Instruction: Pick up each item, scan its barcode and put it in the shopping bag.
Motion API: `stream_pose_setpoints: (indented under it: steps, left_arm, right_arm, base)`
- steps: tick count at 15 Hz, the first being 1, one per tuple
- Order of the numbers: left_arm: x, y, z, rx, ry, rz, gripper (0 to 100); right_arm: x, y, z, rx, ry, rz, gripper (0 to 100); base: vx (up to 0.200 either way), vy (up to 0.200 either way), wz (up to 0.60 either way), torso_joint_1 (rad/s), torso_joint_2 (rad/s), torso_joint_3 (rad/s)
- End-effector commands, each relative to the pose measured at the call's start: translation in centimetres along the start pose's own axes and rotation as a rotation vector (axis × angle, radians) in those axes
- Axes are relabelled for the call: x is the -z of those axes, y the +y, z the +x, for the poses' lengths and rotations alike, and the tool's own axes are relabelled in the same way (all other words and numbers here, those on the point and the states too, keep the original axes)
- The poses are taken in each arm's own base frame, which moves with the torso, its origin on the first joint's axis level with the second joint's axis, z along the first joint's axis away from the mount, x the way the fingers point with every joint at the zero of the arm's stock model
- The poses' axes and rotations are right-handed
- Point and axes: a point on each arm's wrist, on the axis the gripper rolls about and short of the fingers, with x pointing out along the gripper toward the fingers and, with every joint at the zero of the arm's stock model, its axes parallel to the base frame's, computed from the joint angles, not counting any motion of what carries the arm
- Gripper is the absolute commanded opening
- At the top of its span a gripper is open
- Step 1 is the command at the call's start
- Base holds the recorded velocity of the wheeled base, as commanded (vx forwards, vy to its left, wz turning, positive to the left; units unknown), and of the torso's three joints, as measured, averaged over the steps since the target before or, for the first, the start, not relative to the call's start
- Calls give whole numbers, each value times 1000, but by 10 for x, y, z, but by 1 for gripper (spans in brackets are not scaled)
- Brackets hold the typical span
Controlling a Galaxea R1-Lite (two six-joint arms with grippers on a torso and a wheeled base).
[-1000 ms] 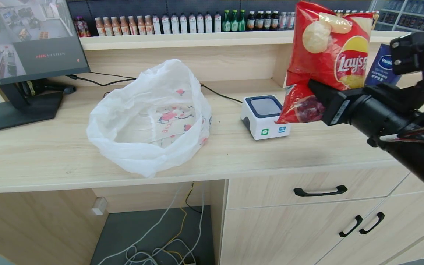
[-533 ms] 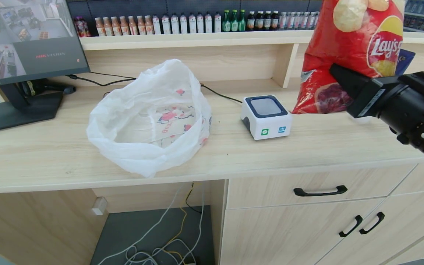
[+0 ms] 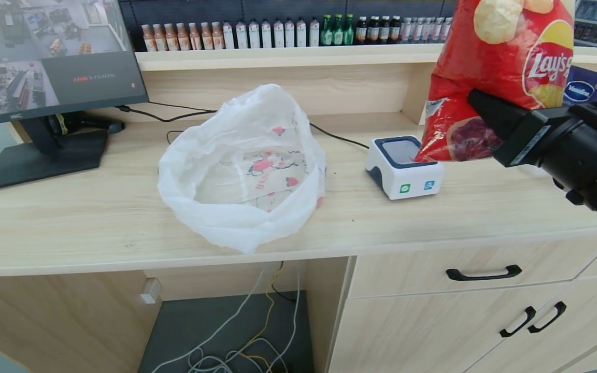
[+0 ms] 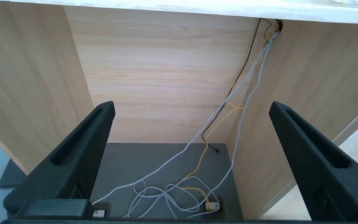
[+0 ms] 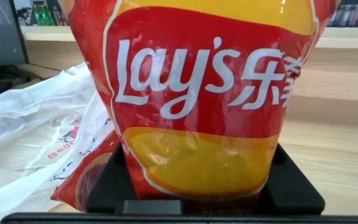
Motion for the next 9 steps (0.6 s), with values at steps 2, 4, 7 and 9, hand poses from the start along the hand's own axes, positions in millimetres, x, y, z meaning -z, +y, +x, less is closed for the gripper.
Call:
stream_pose_setpoints:
  steps: [2, 4, 7, 9]
  left_arm:
    - [0, 0, 0, 0, 0, 0, 100]
    - [0, 0, 0, 0, 0, 0, 100]
    - [0, 0, 0, 0, 0, 0, 100]
    - [0, 0, 0, 0, 0, 0, 100]
  right_arm:
    - [2, 0, -1, -2, 8, -4, 0]
    - [3, 0, 0, -4, 11, -4, 0]
    - [5, 3, 1, -41, 14, -4, 0]
    - [6, 4, 2, -75, 15, -4, 0]
  base:
    - [0, 200, 0, -2, 5, -2]
    - [0, 200, 0, 0, 2, 2]
    - [0, 200, 0, 7, 4, 5]
    - [0, 200, 0, -5, 5, 0]
